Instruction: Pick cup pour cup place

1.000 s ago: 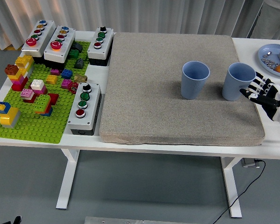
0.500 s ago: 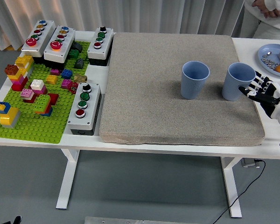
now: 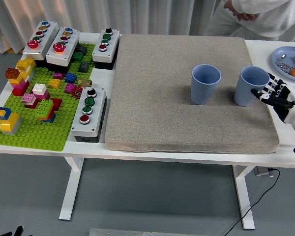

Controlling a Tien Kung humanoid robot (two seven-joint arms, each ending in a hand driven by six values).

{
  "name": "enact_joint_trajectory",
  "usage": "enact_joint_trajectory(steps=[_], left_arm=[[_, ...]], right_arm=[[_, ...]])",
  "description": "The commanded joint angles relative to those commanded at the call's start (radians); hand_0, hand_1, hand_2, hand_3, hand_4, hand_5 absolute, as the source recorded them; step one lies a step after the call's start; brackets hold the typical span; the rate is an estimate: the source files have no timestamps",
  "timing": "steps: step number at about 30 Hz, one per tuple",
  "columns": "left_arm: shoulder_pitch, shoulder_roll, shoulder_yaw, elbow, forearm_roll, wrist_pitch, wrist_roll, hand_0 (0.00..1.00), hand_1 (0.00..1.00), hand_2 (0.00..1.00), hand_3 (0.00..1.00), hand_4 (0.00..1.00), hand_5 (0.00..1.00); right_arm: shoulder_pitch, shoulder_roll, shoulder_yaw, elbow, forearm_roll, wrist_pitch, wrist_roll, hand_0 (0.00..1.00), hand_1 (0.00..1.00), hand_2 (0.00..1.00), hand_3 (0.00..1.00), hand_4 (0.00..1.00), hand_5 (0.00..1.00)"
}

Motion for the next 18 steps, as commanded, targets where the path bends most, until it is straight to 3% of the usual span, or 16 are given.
enact_joint_trajectory(steps=[18], left_arm=[[-0.002, 0.000, 0.004, 0.000, -0.001, -0.002, 0.000, 0.687, 0.711, 0.740, 0.655, 0.487, 0.998]], right_arm=[[0.004, 0.007, -0.001, -0.012, 0.000, -0.003, -0.001, 0.927, 0.874, 0.922, 0.929, 0.828, 0.306]])
